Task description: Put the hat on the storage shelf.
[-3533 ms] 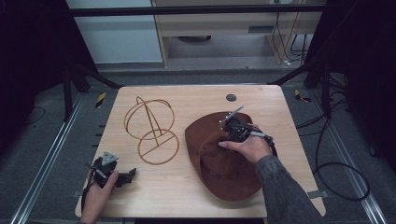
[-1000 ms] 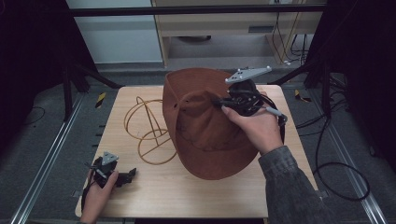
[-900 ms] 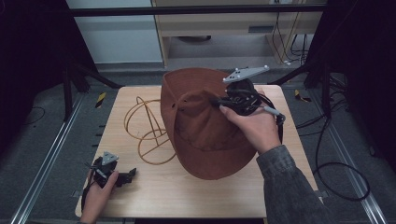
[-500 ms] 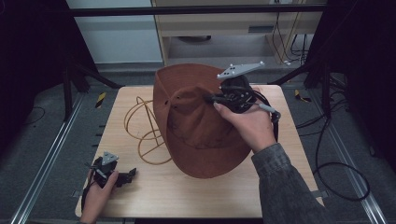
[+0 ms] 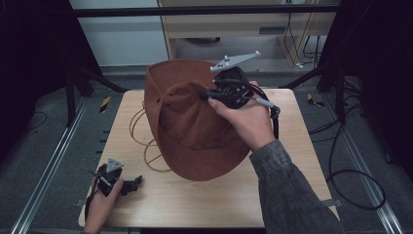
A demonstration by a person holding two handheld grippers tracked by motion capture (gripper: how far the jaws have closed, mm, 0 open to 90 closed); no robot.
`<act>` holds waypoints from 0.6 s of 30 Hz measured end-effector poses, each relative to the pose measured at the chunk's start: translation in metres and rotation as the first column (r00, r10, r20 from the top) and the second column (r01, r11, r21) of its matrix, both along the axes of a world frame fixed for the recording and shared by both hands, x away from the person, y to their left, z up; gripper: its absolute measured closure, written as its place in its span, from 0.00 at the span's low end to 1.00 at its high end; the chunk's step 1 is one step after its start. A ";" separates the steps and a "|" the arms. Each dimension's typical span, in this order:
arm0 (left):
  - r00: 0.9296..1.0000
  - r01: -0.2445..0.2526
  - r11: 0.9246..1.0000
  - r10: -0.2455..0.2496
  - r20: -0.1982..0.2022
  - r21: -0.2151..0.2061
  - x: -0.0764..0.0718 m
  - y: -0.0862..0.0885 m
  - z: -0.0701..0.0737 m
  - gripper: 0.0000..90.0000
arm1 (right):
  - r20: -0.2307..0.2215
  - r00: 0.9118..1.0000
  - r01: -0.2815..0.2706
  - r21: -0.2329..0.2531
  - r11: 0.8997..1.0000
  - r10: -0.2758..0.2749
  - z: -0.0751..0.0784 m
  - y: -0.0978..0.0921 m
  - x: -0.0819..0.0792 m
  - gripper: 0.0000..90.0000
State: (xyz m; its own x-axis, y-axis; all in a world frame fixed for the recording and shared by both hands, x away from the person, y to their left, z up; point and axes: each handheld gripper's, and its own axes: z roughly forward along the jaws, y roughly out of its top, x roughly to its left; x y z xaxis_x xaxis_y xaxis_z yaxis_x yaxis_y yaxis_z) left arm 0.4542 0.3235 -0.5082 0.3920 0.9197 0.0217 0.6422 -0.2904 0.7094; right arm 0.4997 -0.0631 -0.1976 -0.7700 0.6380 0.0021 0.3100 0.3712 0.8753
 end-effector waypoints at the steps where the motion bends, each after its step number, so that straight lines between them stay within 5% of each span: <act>1: 1.000 0.000 1.000 0.000 0.000 0.001 0.000 0.000 0.000 0.00 | -0.002 1.000 -0.003 0.001 1.000 0.003 0.001 0.003 0.001 0.99; 18: 1.000 0.001 1.000 -0.001 -0.002 0.001 0.000 0.000 0.000 0.00 | 0.014 0.999 -0.042 -0.020 0.999 0.043 0.017 0.047 0.013 0.99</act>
State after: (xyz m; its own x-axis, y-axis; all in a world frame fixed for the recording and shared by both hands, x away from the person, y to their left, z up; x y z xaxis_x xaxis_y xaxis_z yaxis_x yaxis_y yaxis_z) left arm 0.4542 0.3237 -0.5080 0.3930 0.9193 0.0221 0.6434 -0.2921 0.7076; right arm 0.5123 -0.0165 -0.1802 -0.7964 0.6044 -0.0216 0.2809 0.4012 0.8719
